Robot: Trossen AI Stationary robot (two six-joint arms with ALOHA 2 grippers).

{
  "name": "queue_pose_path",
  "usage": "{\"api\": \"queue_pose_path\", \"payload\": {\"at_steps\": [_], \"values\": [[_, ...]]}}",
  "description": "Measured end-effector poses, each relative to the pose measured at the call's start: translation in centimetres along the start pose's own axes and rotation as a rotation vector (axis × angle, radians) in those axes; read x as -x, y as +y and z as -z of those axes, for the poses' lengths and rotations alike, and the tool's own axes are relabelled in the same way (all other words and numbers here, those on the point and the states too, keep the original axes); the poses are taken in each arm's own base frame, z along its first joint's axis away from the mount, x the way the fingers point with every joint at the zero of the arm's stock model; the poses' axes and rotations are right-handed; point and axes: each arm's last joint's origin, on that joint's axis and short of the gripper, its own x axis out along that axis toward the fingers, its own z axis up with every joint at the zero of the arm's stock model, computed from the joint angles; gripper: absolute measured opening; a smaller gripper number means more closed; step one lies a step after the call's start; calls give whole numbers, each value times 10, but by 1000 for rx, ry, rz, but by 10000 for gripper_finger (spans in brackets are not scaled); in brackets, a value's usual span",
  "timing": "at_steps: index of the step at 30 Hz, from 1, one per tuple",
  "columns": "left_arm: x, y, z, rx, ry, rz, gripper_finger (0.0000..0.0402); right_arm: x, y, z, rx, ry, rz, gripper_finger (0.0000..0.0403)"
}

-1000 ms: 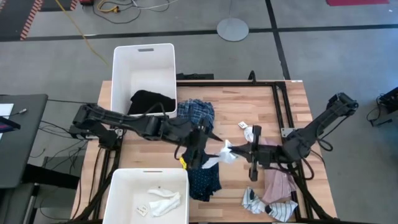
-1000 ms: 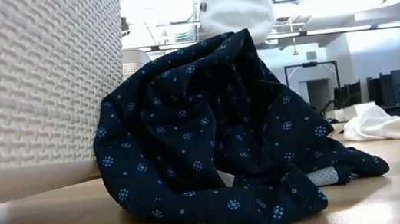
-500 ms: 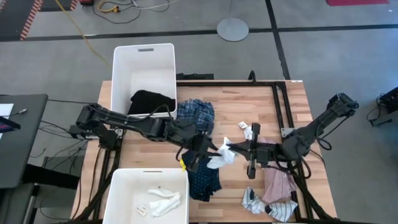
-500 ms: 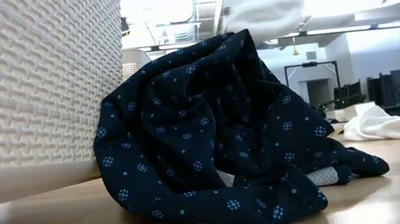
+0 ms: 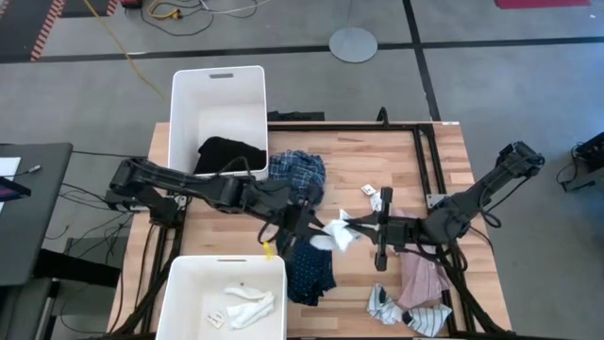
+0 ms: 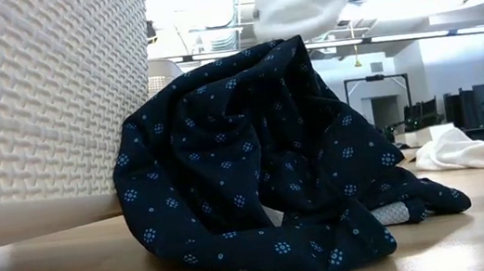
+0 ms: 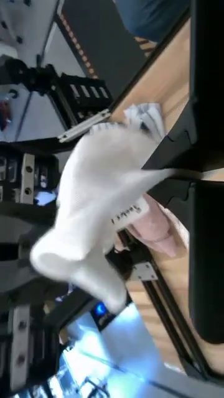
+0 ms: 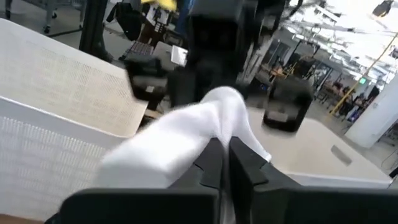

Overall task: Sort clothes
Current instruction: Put the bottom white sock into the bottom white bin

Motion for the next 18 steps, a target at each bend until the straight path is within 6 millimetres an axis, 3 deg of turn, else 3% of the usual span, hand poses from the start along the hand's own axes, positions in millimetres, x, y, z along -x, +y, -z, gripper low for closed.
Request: {"api": "queue_pose_path", "payload": {"at_steps": [11,18], "values": [[81,7,-50,-80,-112,-136,1,1,4,12,-55,101,-29,89],[128,0,-64,-68,-110,-97,1,2,6,21,-117,171,-37,156]]}}
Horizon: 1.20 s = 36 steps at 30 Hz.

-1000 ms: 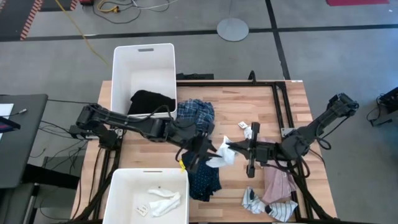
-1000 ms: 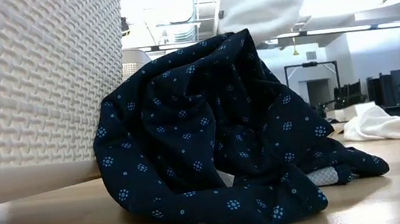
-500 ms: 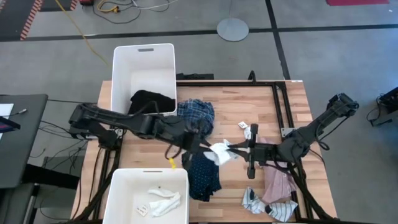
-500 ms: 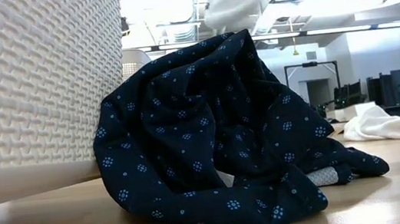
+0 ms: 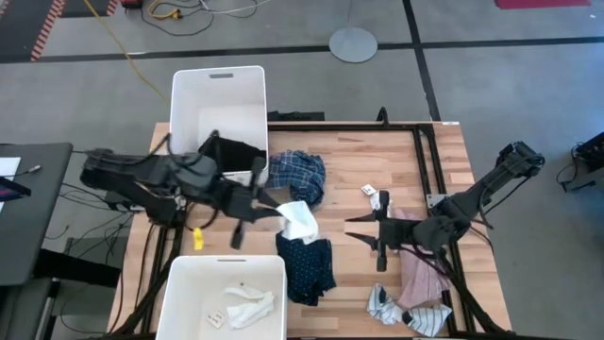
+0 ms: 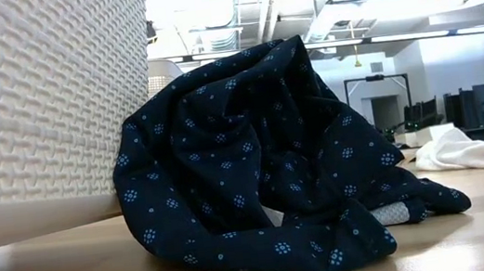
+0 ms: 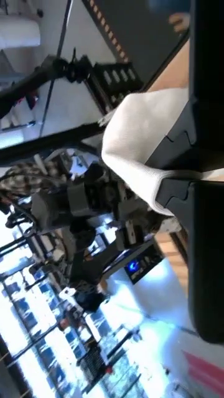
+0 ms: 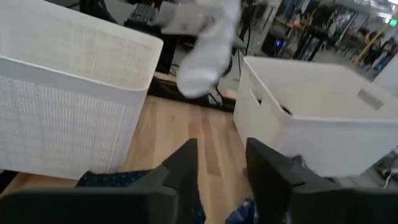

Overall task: Sort clothes
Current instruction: Put the bottom white sock into the bottom white bin

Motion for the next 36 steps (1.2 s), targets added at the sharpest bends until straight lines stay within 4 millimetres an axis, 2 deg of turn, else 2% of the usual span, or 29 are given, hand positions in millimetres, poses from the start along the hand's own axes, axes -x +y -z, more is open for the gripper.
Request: {"api": "queue_pose_path", "payload": {"at_steps": [5,8,13,22,29,36], "values": [[26,-10,-7,10,45,83,0,0,0,4,-37,37,-1,212],[38,-18,-14,12,40,133,0,0,0,6,-52,48,0,232],[56,-36,-23,-14,19,237,0,0,0,7,-70,55,1,239],[74,-72,-26,-20,49,449,0,0,0,11,-119,89,5,240],[70,-91,-20,36,164,515,0,0,0,11,-128,89,5,240],[50,-117,-9,58,326,561,0,1,1,11,-129,90,-10,240]]}}
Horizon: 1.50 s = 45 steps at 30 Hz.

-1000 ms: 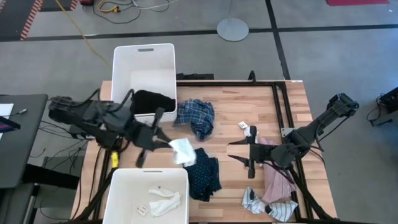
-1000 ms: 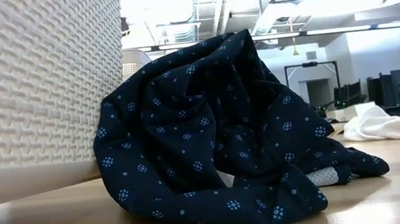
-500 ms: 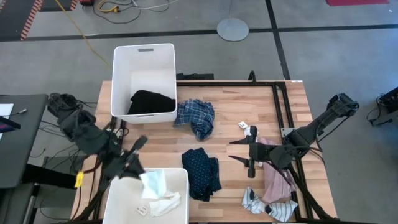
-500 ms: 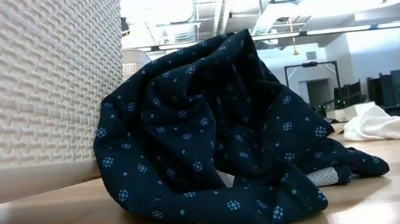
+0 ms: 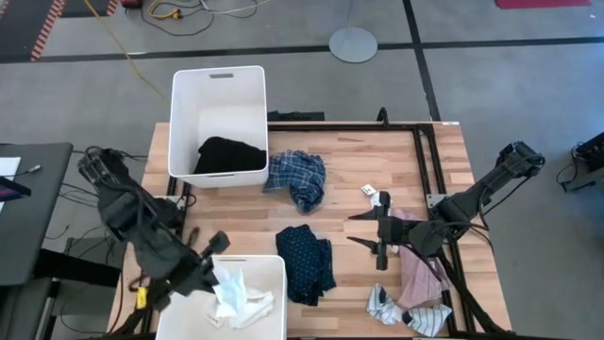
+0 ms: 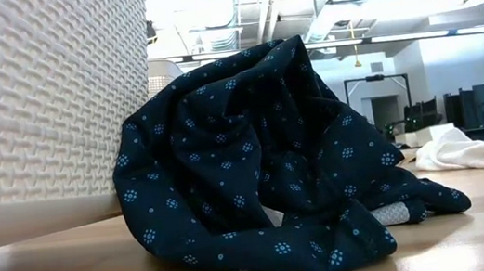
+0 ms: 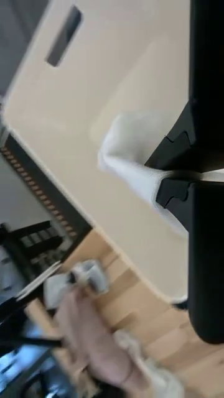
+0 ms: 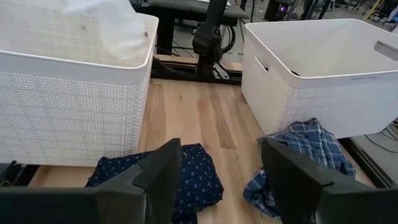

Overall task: Sort clothes
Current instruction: Put the bottom white sock into the bottom white bin, then put the left white striped sock into the bottom white bin

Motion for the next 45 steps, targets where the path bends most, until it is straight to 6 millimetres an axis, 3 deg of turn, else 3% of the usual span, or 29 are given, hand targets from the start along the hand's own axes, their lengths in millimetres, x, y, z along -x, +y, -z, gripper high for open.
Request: {"api": "queue_pose_path", "payload": {"at_steps": [12,22,36,45], "values": [[-66,-8,12,70,274,22,0,8,10,3,-7,10,-75,240],[-113,-13,28,116,469,19,2,15,25,16,-26,90,-124,240],[-146,-8,64,234,570,44,9,10,53,38,-52,199,-188,240],[-156,-7,77,285,573,44,100,16,59,39,-70,201,-215,240]]}}
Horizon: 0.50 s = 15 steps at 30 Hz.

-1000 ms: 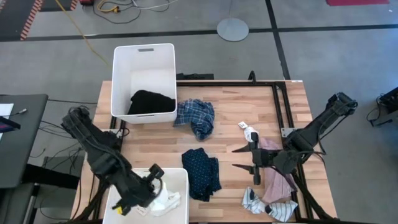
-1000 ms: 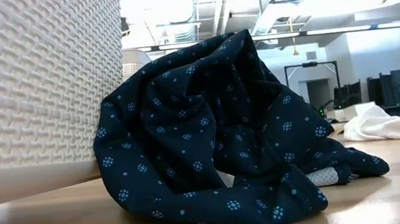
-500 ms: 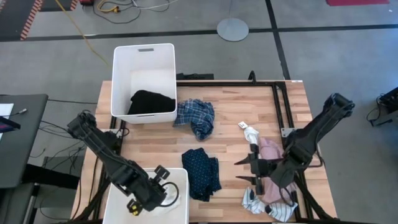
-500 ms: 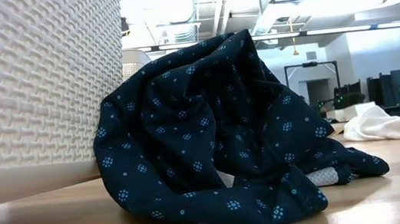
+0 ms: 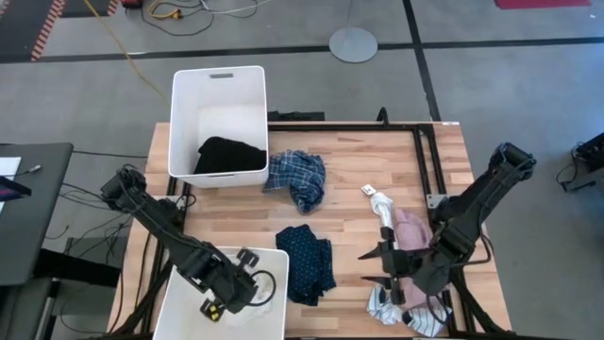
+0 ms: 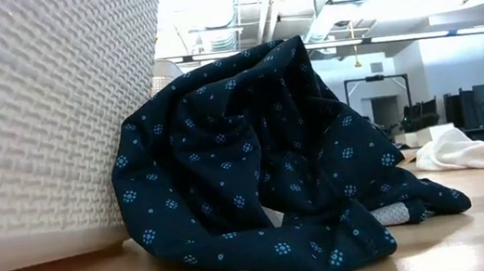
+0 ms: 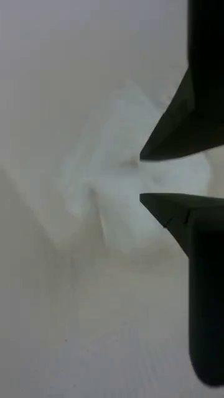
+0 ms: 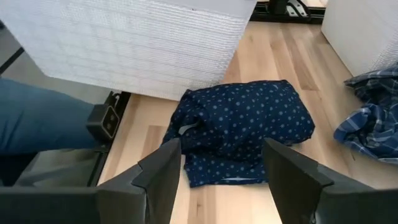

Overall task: Sort clothes
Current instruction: Put the left white striped sock into the bottom white bin

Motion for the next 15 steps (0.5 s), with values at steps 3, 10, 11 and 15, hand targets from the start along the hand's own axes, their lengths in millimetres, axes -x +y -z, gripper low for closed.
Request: {"api": "queue_pose_path", "payload": {"at_steps": [3,10,11,15], "values": [[-5,-1,0,-2,14,3,137,2,2,1,5,0,-10,240],[-3,0,0,-5,3,-14,184,2,3,1,6,0,-14,240],[-1,0,0,-6,-1,-14,186,2,3,2,6,1,-14,240],[8,0,-4,-6,-15,-15,187,2,2,3,15,13,-7,240]]}}
